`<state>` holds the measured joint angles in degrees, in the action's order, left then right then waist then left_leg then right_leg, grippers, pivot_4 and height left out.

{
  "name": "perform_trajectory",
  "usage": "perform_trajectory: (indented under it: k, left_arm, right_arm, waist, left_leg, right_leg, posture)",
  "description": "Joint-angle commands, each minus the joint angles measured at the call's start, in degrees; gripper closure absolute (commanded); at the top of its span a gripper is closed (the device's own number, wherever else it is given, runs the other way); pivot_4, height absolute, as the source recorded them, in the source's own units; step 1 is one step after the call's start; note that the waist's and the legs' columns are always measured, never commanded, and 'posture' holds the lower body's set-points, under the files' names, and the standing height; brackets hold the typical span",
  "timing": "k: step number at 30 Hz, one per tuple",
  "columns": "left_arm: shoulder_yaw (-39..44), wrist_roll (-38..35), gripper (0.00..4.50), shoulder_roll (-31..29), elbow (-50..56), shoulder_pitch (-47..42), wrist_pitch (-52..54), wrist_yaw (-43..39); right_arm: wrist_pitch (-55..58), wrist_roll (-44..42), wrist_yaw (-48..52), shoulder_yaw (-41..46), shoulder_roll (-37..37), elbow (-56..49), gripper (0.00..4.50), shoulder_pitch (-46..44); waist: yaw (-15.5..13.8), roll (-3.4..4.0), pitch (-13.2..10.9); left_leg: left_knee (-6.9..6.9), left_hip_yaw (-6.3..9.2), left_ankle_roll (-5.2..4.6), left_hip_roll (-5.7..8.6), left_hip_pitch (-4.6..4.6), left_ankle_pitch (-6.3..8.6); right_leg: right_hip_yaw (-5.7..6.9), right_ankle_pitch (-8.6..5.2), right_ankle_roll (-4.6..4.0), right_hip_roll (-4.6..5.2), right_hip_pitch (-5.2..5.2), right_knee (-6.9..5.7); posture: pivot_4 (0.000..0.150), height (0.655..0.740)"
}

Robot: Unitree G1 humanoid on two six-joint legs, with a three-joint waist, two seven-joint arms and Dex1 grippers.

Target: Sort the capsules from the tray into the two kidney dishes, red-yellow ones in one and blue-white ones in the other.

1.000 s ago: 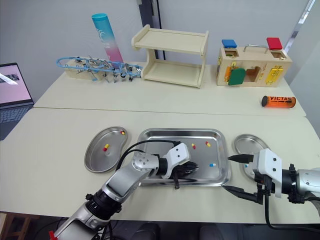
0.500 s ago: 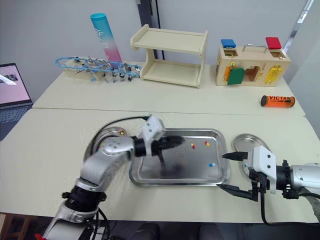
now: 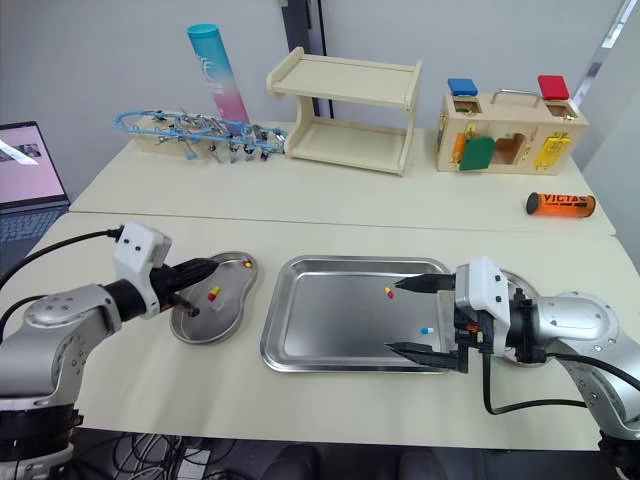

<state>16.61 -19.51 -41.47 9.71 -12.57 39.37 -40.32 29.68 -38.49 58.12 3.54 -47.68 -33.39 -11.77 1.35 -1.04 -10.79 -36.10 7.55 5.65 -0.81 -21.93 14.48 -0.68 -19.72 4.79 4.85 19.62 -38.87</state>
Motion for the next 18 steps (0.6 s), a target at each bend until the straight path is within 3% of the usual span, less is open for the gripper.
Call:
perform_trajectory:
  k: [1, 3, 6, 15, 18]
  left_arm:
    - [1.8, -0.7, 4.49, 0.7, 0.8, -0.2, -1.1, 2.0]
    - [1.1, -2.4, 4.49, 0.8, 1.6, 0.5, 0.4, 0.8]
    - [1.2, -2.5, 3.76, -0.3, 1.4, 1.5, 0.8, 0.6]
    - [6.2, -6.0, 0.82, -2.3, 4.8, 2.9, 2.8, 0.6]
    - [10.4, -8.6, 0.82, -3.5, 5.6, 4.0, 3.8, 0.2]
  right_arm:
    - [1.1, -1.9, -0.9, 0.6, 0.8, 0.0, 0.00, -1.6]
    - [1.1, -1.6, -0.5, 0.3, 0.6, 0.2, 0.00, -1.9]
    - [1.1, -1.5, -0.2, 0.1, 0.4, 0.4, 0.00, -2.1]
    - [2.1, -1.7, -0.3, 0.9, 0.2, 1.1, 0.00, -1.4]
    - [0.7, 0.0, -0.2, 1.0, 0.0, 1.8, 0.00, -0.9]
  waist:
    - [-0.1, 0.00, 0.0]
    - [0.1, 0.00, 0.0]
    - [0.4, 0.00, 0.0]
    - [0.5, 0.00, 0.0]
    - [0.6, 0.00, 0.0]
  left_leg:
    - [0.00, 0.01, 0.00, 0.00, 0.00, 0.00]
    - [0.01, 0.00, 0.00, 0.00, 0.00, 0.00]
    - [0.03, -0.01, 0.00, 0.00, 0.00, 0.00]
    - [0.03, -0.02, -0.01, 0.00, 0.01, 0.00]
    - [0.04, -0.03, -0.01, 0.00, 0.02, 0.00]
  right_leg:
    - [0.01, 0.00, 0.00, 0.00, 0.00, -0.02]
    - [0.00, 0.00, 0.00, 0.00, 0.01, -0.01]
    - [-0.03, 0.00, -0.01, 0.00, 0.05, -0.03]
    - [-0.07, 0.00, -0.01, -0.01, 0.08, -0.08]
    - [-0.11, 0.00, -0.01, -0.01, 0.12, -0.09]
  posture:
    - [0.150, 0.7400]
    - [0.150, 0.7400]
    - [0.150, 0.7400]
    - [0.150, 0.7400]
    - [0.150, 0.7400]
